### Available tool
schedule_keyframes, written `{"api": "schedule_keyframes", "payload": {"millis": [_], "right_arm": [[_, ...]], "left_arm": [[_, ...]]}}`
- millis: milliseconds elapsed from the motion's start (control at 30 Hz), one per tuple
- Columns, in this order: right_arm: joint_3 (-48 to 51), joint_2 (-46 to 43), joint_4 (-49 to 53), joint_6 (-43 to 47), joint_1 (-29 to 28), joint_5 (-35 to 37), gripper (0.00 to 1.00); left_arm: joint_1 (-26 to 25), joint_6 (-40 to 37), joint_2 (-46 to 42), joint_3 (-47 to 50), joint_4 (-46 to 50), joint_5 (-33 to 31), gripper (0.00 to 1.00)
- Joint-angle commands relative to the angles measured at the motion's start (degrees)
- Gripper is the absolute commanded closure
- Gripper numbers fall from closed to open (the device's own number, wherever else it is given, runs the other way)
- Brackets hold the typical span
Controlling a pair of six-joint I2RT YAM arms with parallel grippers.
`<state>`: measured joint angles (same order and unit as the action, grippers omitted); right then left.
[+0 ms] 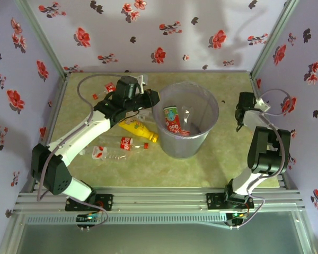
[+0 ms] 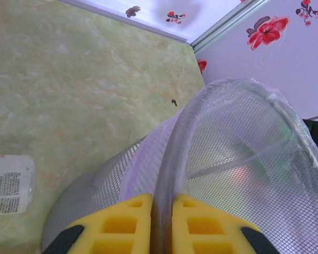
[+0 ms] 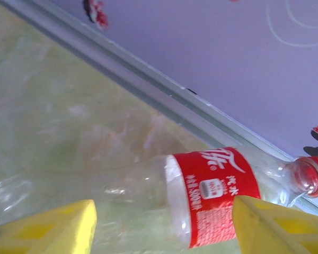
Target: Put the plastic bottles in the bin
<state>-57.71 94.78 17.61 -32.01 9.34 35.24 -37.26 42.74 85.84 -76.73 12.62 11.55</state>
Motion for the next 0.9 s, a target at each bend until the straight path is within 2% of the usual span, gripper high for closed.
{"api": "schedule_keyframes", "payload": {"millis": [0, 200, 400, 700, 867], "right_arm": [[2.10, -1.16, -3.42, -2.36, 2.06, -0.47, 0.33], [4.70, -1.51, -7.90, -3.02, 3.26, -1.59, 0.36], [4.89, 0.01, -7.85, -4.17, 4.69, -5.33, 0.36], [7.08, -1.85, -4.55, -6.12, 5.26, -20.81, 0.36], [9.73, -7.28, -1.54, -6.31, 3.70, -26.83, 0.36]], "left_arm": [[0.04, -1.52, -1.48, 1.44, 1.77, -0.74, 1.00], [-0.01, -1.22, -1.64, 1.84, 1.45, -0.74, 1.00], [-0.01, -1.17, -2.45, 2.44, 1.29, -0.74, 1.00], [-0.01, -0.81, -2.39, 2.90, 0.65, -0.74, 1.00], [0.00, -0.74, -2.35, 2.90, 0.47, -0.83, 1.00]]}}
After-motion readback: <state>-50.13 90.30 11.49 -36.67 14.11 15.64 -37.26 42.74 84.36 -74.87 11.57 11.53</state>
